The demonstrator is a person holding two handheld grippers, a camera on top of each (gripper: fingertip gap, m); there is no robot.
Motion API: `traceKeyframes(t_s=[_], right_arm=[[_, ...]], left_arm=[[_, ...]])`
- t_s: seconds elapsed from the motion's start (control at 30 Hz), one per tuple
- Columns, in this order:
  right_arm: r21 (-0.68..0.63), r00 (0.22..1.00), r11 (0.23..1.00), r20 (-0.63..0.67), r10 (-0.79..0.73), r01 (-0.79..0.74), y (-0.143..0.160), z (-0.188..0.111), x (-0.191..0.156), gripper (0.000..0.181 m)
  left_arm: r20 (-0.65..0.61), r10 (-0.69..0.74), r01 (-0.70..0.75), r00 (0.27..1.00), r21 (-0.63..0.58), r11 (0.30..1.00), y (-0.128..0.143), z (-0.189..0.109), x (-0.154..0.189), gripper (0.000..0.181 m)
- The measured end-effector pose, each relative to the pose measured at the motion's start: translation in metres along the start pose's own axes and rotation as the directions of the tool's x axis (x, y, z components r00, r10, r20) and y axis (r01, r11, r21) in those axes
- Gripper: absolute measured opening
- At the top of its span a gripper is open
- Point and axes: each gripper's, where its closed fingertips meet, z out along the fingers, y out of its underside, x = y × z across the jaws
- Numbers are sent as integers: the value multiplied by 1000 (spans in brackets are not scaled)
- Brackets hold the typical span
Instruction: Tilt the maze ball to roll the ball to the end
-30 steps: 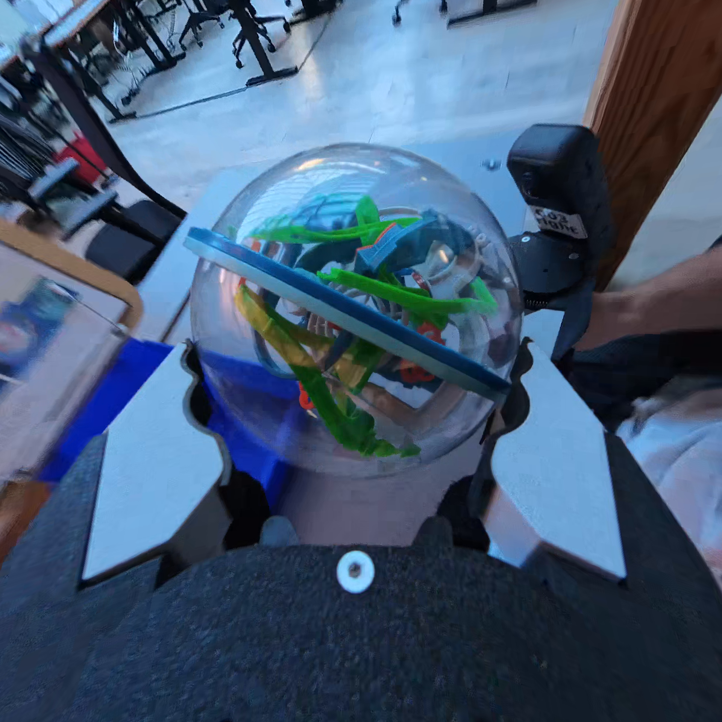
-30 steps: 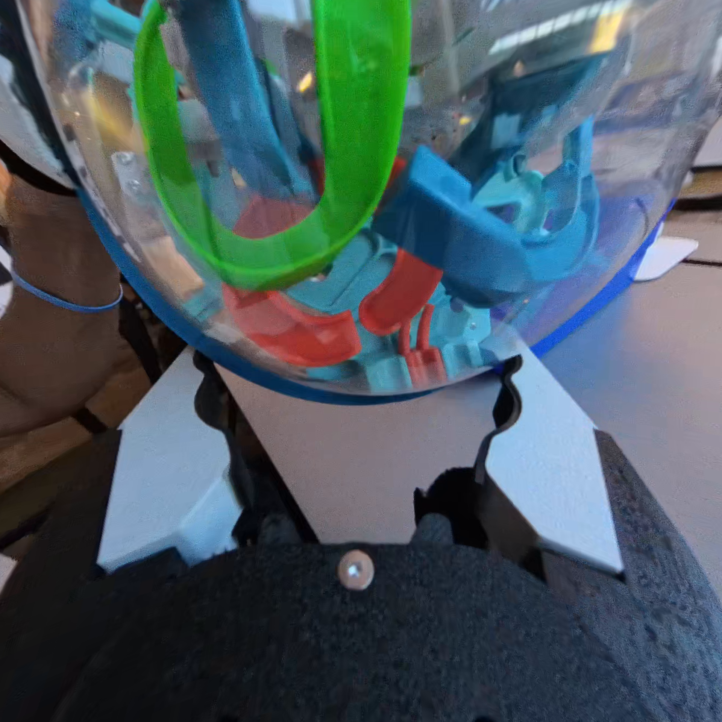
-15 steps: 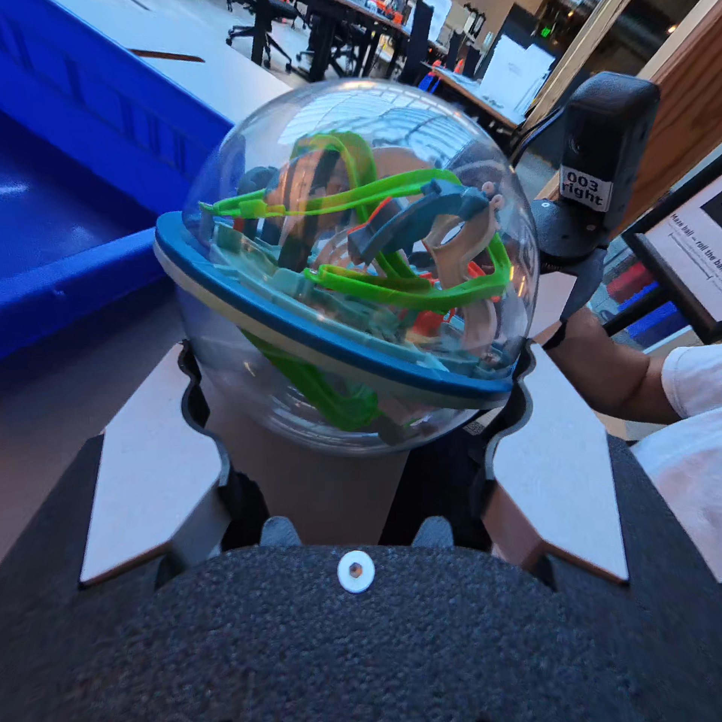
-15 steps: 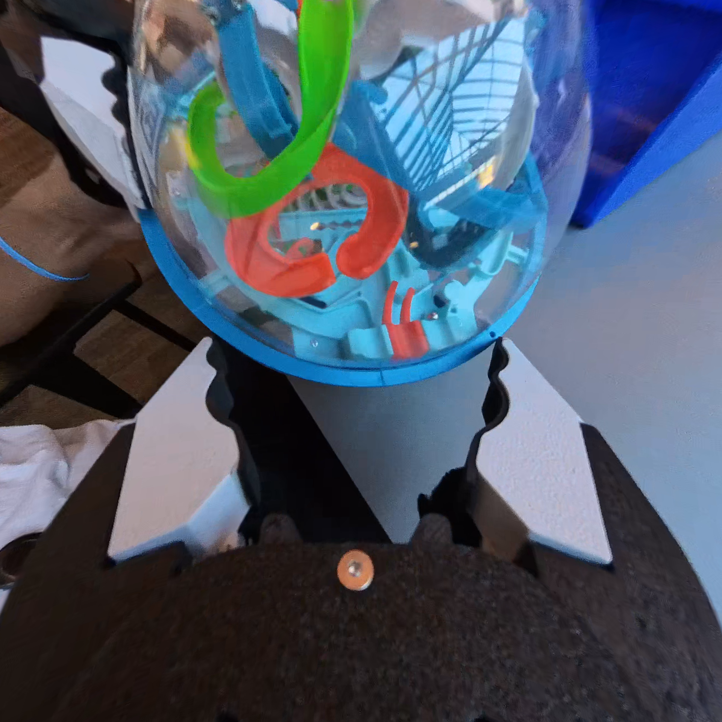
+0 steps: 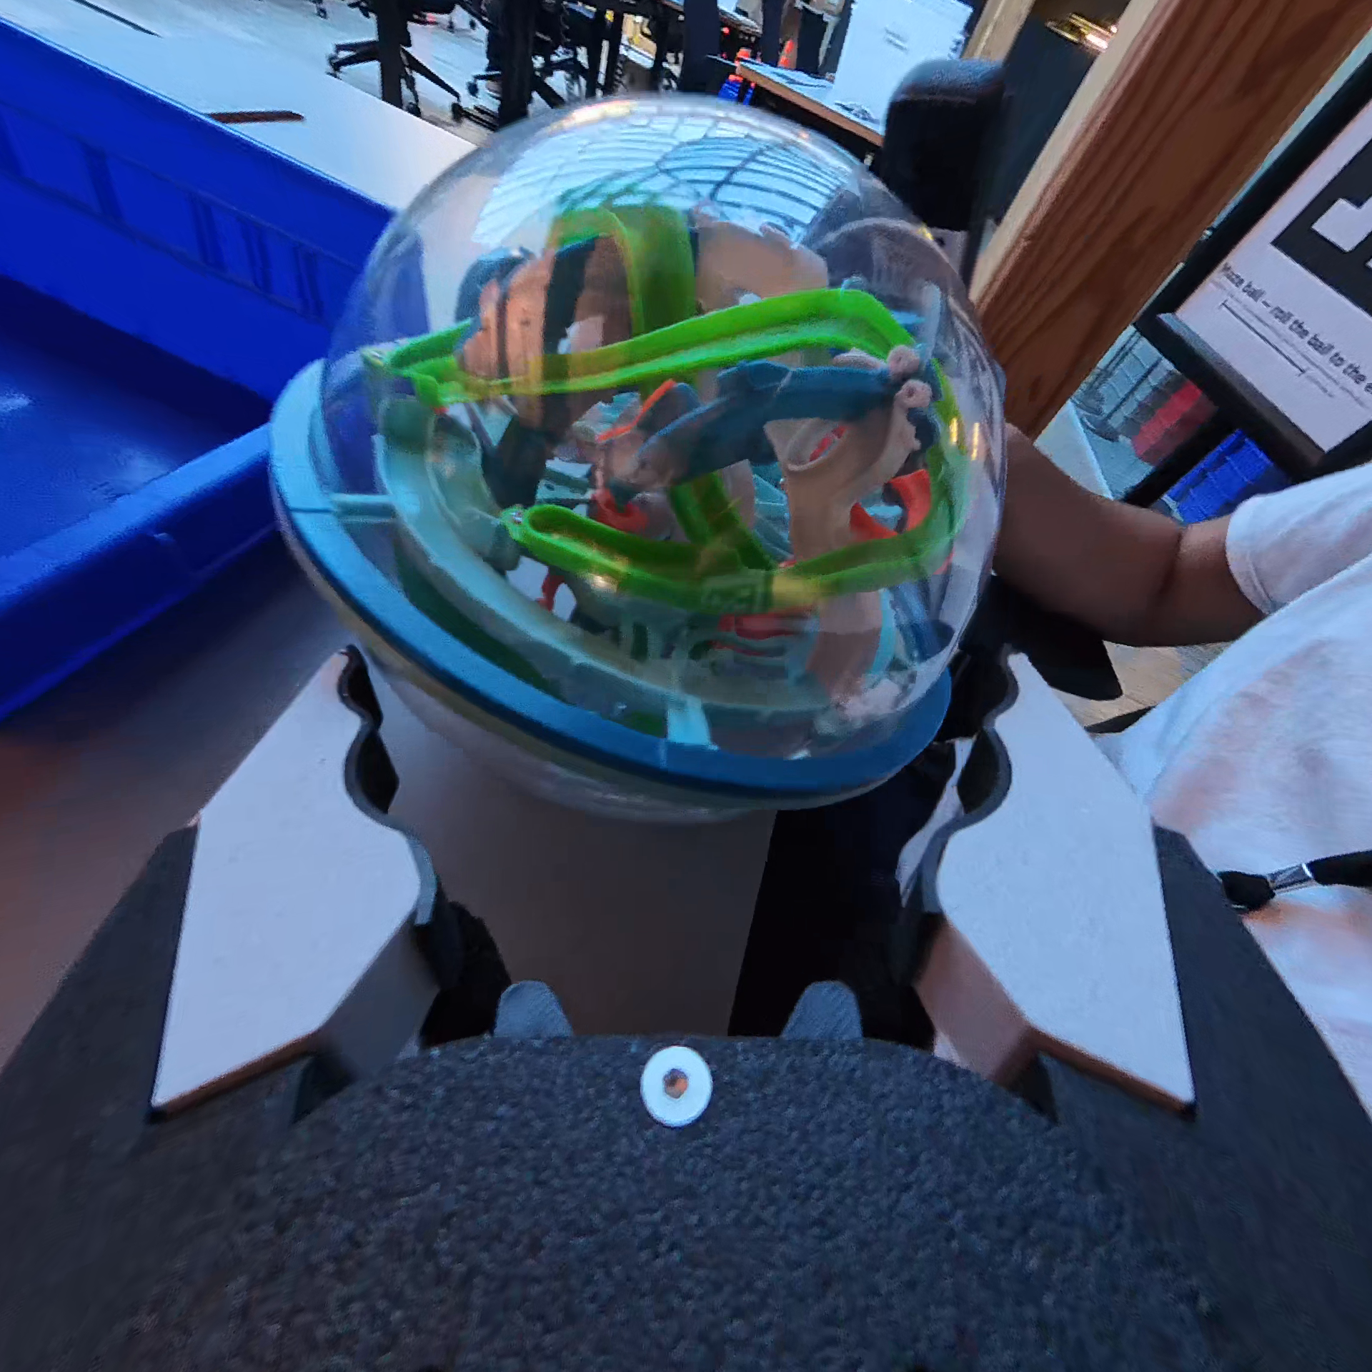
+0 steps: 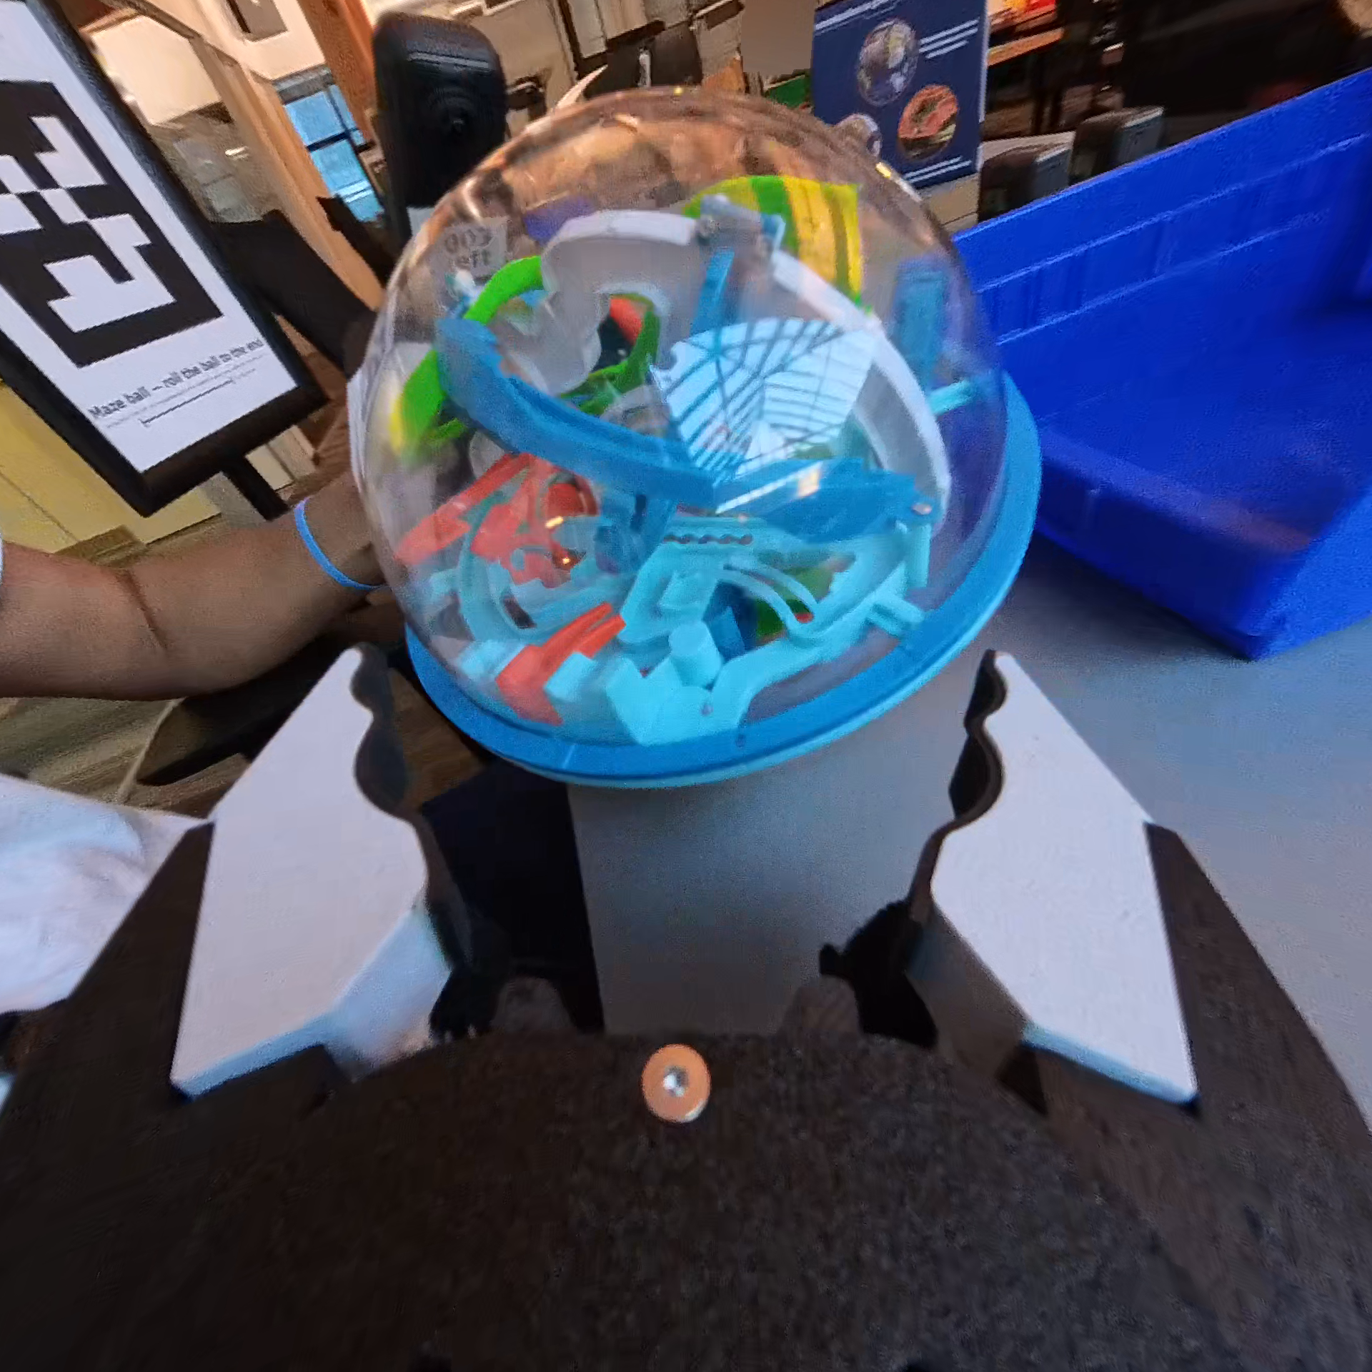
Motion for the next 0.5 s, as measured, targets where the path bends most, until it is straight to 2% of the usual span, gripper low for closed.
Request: traceKeyframes(t_s=[0.1,0.17,0.27,0.4,0.5], right_arm=[[-85,1000,996,0,-20,19,11,14,-5,147],[-82,1000,996,-13,-28,27,11,16,-6,149],[-75,997,995,-22,70,-72,8,16,-9,148],[-176,973,957,-45,225,-229,11,14,-18,148],[-174,951,935,-38,307,-309,11,13,-22,148]], left_arm=[[48,64,-62,997,-51,997,11,12,1,155],[52,65,-62,997,-56,996,13,12,2,159],[10,-31,31,999,-60,998,12,11,4,159],[-48,-152,150,987,-49,987,8,9,9,158],[-55,-215,212,975,-58,976,5,9,12,159]])
